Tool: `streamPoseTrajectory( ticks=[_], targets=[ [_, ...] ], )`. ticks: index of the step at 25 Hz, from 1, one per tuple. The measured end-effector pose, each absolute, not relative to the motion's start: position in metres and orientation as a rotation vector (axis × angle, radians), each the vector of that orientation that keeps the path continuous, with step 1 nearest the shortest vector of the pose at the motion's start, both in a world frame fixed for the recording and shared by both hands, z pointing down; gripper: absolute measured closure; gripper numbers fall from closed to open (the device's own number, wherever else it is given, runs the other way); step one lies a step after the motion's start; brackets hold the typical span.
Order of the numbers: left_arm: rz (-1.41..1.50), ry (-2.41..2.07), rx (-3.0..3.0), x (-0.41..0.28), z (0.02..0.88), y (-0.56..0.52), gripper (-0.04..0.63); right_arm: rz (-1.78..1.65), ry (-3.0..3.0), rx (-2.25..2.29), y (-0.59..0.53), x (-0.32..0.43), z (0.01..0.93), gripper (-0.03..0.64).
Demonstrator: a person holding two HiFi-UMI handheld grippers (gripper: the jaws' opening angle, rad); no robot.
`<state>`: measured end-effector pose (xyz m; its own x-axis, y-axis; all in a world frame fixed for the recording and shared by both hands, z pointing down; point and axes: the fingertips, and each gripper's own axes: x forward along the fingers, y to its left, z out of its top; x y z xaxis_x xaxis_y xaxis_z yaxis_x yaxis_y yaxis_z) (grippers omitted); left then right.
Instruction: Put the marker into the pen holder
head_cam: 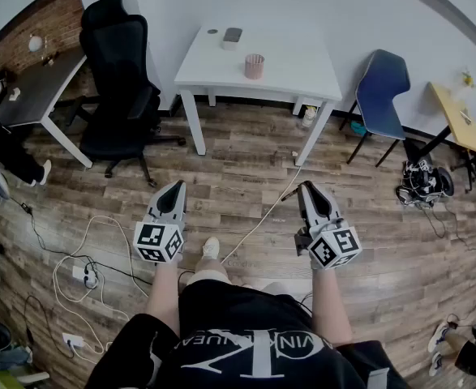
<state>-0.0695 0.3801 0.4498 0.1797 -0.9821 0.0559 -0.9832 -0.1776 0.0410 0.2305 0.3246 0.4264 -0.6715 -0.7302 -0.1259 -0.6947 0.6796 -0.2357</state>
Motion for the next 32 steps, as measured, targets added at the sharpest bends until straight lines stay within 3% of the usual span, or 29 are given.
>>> streamPoseTrajectory(
  ticks=[14,32],
  targets=[
    [-0.001,-1.887,2.398,-0.065,0.457,0.299,0.581,-0.265,2.682,-1.216,0.26,0.229,0.437,0.561],
    [0.032,-1.767,2.406,-0.139,0.464,0.126,0.581,-0.389,2.619,-1.314,0.1,0.157,0.442,0.561]
  ],
)
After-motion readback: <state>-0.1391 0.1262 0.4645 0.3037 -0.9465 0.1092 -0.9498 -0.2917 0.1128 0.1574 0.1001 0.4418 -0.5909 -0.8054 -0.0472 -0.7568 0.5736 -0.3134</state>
